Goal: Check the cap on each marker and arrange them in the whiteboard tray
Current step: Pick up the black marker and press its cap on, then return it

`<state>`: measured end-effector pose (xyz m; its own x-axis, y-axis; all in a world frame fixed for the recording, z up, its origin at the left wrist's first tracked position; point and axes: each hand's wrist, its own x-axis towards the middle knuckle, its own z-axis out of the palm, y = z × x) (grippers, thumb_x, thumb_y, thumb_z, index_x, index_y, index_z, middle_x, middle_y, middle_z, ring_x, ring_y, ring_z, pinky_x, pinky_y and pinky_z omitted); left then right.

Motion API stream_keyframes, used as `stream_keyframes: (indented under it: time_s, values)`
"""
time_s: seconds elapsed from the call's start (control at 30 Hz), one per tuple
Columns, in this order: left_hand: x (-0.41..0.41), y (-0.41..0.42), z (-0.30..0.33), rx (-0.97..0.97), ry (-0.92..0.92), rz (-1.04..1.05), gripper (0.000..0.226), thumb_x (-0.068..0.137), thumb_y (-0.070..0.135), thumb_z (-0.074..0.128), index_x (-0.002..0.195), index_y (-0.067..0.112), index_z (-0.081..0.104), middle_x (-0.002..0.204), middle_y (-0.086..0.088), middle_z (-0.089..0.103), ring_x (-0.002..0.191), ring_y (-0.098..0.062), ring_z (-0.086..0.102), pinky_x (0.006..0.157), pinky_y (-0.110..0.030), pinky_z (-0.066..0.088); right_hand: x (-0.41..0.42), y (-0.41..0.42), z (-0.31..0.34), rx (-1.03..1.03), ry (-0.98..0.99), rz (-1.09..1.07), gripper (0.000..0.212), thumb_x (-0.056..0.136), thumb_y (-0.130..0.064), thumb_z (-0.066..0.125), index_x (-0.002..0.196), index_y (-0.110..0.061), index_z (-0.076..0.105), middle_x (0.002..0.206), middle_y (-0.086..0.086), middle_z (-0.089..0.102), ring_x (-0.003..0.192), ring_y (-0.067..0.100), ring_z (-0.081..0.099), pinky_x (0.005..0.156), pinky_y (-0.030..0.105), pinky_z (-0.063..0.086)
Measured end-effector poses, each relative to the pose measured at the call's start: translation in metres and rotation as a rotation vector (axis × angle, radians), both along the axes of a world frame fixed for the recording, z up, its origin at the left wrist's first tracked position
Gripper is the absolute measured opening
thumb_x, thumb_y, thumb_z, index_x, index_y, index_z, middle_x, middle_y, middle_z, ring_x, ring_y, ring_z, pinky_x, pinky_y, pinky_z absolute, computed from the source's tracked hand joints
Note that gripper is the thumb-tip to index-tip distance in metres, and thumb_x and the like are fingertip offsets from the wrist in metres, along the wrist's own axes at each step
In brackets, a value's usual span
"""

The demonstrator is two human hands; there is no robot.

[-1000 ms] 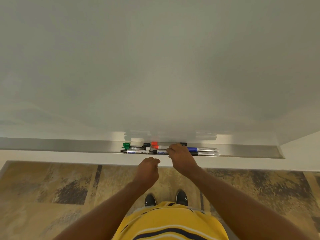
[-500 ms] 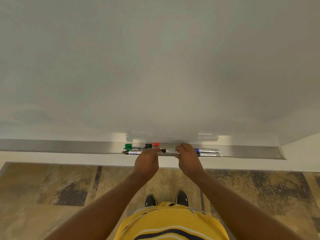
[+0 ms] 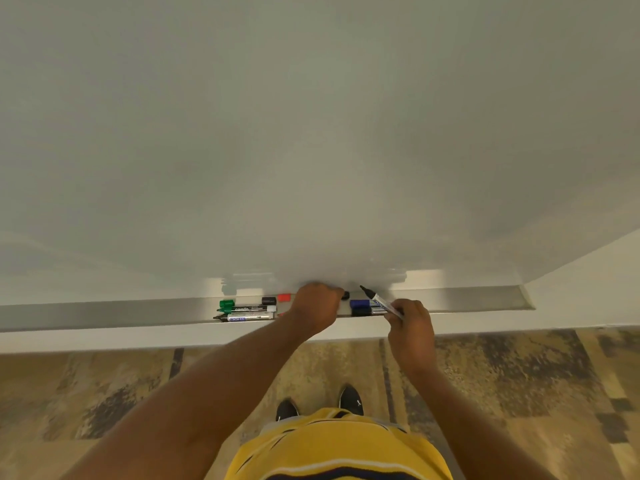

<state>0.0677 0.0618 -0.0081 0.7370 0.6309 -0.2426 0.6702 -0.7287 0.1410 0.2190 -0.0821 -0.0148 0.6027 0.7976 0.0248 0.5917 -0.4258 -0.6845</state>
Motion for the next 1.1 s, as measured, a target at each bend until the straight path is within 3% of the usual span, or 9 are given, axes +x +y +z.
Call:
stream_keyframes:
  time_s: [0.23,0.37,0.53,0.67,0.8,0.97,1.1]
  values:
    - [0.021,-0.001,0.002,0.056,0.168,-0.114,0.017,0.087,0.018,0.058,0.102,0.018,0.065,0.093,-0.009,0.07,0.087,-0.029,0.065,0.073,-0.036,0.05,0.009,-0.011,0.002,-0.02,0.0,0.006,0.011,0.086,-0.006,0.064,0.094,-0.013,0.062,0.092,0.003,0.06,0.085,0.019,0.051,0.072,0.033,0.046]
    - [0.025,-0.003,0.0,0.042,0.148,-0.092,0.015,0.086,0.018,0.059,0.099,0.015,0.066,0.091,-0.008,0.071,0.083,-0.027,0.064,0.074,-0.035,0.052,0.013,-0.014,0.006,-0.041,0.022,-0.014,0.011,0.087,-0.008,0.064,0.097,-0.014,0.062,0.094,0.001,0.059,0.087,0.018,0.052,0.073,0.029,0.044]
    - [0.011,-0.017,0.012,-0.142,-0.252,0.208,0.016,0.089,0.032,0.051,0.087,0.019,0.061,0.075,-0.003,0.066,0.07,-0.024,0.061,0.062,-0.03,0.046,0.012,-0.014,0.025,0.029,0.052,0.049,0.012,0.089,-0.011,0.062,0.098,-0.019,0.06,0.089,-0.004,0.06,0.079,0.013,0.054,0.064,0.019,0.04]
    - [-0.018,-0.035,0.035,-0.6,-0.772,0.685,0.012,0.092,0.018,0.055,0.092,0.013,0.066,0.071,-0.005,0.066,0.062,-0.017,0.059,0.06,-0.028,0.05,0.005,-0.01,0.043,0.048,0.079,0.135,0.012,0.091,-0.019,0.062,0.102,-0.024,0.06,0.09,-0.009,0.065,0.077,0.004,0.058,0.063,0.013,0.041]
    - [-0.042,-0.041,0.061,-1.011,-1.15,0.954,0.019,0.096,0.002,0.049,0.093,0.003,0.068,0.072,-0.013,0.067,0.058,-0.02,0.059,0.055,-0.03,0.048,-0.003,-0.009,0.057,0.126,0.07,0.214,0.025,0.09,-0.018,0.064,0.115,-0.022,0.065,0.107,-0.006,0.067,0.094,0.009,0.06,0.08,0.021,0.05]
    - [-0.052,-0.045,0.079,-1.085,-1.302,0.94,0.019,0.096,0.0,0.049,0.1,-0.001,0.067,0.075,-0.014,0.068,0.063,-0.021,0.064,0.06,-0.028,0.051,-0.01,-0.001,0.077,0.19,-0.049,0.35,0.028,0.088,-0.006,0.064,0.114,-0.015,0.067,0.105,0.001,0.068,0.095,0.015,0.058,0.084,0.014,0.041]
    - [-0.053,-0.047,0.085,-1.103,-1.345,0.93,0.019,0.095,0.0,0.05,0.103,-0.003,0.067,0.077,-0.015,0.069,0.064,-0.022,0.066,0.061,-0.028,0.051,-0.015,0.005,0.081,0.188,-0.093,0.389,0.028,0.088,-0.005,0.064,0.114,-0.013,0.068,0.106,0.005,0.068,0.095,0.018,0.058,0.082,0.017,0.042]
